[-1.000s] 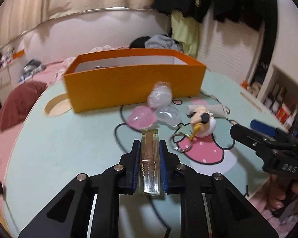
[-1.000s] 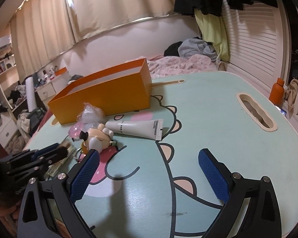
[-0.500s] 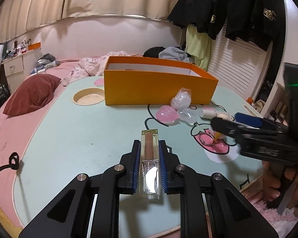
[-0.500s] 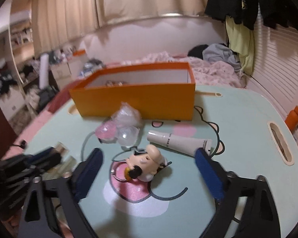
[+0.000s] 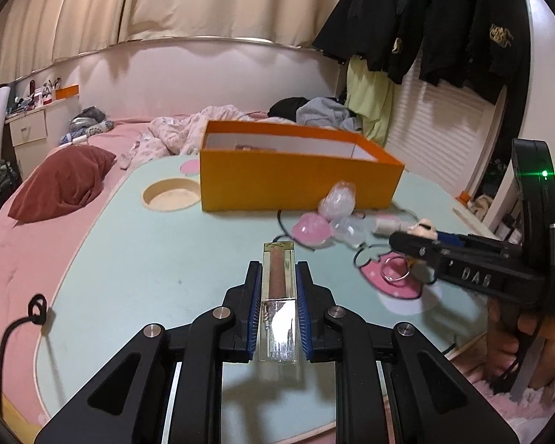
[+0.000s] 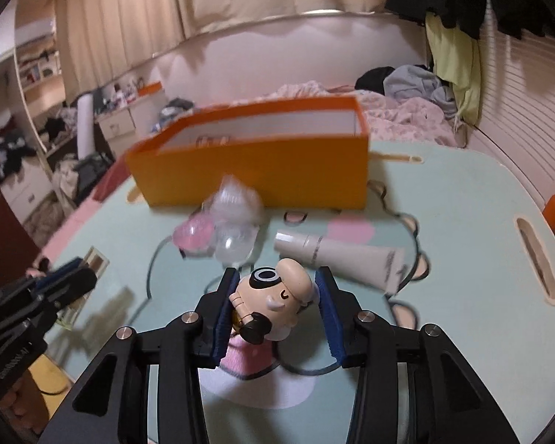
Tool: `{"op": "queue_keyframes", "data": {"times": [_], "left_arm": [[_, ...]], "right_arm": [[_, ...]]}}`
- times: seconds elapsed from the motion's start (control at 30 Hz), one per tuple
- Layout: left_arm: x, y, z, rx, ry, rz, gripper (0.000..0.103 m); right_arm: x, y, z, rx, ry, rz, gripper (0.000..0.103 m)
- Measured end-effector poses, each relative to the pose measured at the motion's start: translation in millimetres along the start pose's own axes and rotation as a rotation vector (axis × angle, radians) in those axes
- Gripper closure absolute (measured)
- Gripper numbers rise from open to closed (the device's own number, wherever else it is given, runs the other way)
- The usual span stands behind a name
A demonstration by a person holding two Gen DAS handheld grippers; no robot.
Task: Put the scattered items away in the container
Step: 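Grasp the gold glass perfume bottle with the left gripper, then carry the perfume bottle into the orange box while the right gripper carries the white plush keychain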
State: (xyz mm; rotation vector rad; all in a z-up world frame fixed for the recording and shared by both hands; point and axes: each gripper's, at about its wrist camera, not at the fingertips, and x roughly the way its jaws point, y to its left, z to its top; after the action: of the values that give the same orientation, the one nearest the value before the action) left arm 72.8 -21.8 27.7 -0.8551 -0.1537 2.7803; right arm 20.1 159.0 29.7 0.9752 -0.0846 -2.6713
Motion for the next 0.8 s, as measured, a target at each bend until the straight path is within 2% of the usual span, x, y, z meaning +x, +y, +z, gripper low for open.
{"op": "queue_keyframes", "data": {"times": [0.13,0.23,0.33,0.43,0.57,0.63,0.73,0.8], "left_arm": [[-4,1,23,0.019,-0.036,-0.026,0.084],[-6,1,53,0.042,-0.110,-0.031,0.084],[1,1,87,0.039,-0.155,-0.083,0.084],[23,-1,121,0.052,-0.127,-0.118,0.084],[70,1,146,0.090,-0.092,-0.038,0.084],[94,5,148,0.085,-0.083,-0.045,0.084],[128,12,141,0.033,-0.039,-0.097,0.084],[144,7,135,0.032,0.007,-0.083,0.084]], "right_arm": [[-26,-12,35,0.025,-0.101,0.003,0.062],[-39,-14,69,0.037,-0.190,0.010,0.062],[-38,-13,98,0.028,-0.239,0.025,0.062],[-16,-19,125,0.029,-0.202,0.110,0.062],[27,-24,140,0.053,-0.149,0.082,0.062],[48,-25,140,0.062,-0.126,0.068,0.062],[75,-35,131,0.123,-0.069,0.080,0.062],[86,-38,127,0.138,-0.037,0.077,0.062]]}}
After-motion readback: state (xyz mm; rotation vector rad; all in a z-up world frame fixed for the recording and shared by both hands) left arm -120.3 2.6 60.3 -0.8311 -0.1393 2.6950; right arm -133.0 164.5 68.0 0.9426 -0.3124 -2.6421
